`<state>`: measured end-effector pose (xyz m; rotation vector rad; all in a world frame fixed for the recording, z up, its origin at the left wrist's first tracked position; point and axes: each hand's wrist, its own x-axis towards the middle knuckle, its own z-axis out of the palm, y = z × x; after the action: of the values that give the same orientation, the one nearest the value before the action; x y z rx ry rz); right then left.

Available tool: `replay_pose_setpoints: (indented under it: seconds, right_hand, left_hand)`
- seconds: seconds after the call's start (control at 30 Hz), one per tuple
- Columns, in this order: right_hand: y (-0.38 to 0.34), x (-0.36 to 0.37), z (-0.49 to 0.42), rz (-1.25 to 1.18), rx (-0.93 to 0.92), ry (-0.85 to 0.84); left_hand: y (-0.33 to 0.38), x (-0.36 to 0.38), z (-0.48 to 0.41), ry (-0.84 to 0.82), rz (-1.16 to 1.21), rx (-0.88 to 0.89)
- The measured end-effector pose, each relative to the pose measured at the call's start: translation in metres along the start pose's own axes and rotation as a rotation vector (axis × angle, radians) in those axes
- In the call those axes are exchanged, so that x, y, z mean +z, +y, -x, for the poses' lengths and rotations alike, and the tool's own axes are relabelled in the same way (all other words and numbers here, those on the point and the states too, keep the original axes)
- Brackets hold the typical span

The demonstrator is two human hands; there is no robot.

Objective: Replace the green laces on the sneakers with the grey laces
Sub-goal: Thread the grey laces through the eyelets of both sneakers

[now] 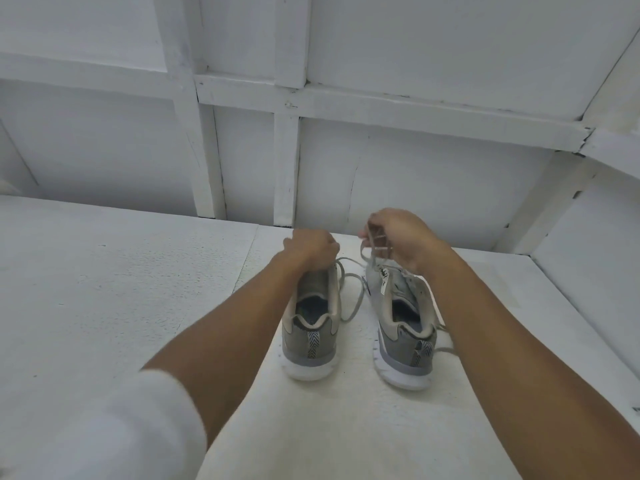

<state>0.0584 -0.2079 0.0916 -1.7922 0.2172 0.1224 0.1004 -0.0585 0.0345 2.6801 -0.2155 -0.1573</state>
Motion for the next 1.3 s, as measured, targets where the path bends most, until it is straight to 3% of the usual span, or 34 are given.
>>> replay_pose_setpoints:
  seconds: [0.13,0.3,0.5,0.67,0.83,1.07,1.3]
  right_hand:
    - [0.010,0.009,0.015,0.293,0.149,-0.201]
    - [0.007,0.001,0.017,0.535,0.175,-0.211]
    - [0.008,-0.006,0.003,0.391,0.074,-0.102]
    - [0.021,0.002,-0.012,0.311,0.045,-0.103]
    - [0.012,-0.014,-0.029,0.201,0.056,-0.014]
    - [-0.020,-0.037,-0.049,-0.232,-0.001,0.090]
    - [-0.042,-0.040,-0.051,-0.009,-0.135,0.215]
  left_hand:
    - [0.012,0.002,-0.020,-0.165,-0.298,0.020]
    - [0.011,-0.001,-0.019,-0.210,-0.246,0.038]
    - [0.018,-0.034,-0.005,-0.208,0.346,0.167]
    - [0.033,-0.062,0.029,-0.195,0.570,0.312]
    - [0.023,-0.058,0.066,-0.088,0.481,0.343]
    - [0.002,-0.014,0.109,-0.013,0.332,0.411]
    - [-0.006,0.009,0.111,0.003,0.122,0.377]
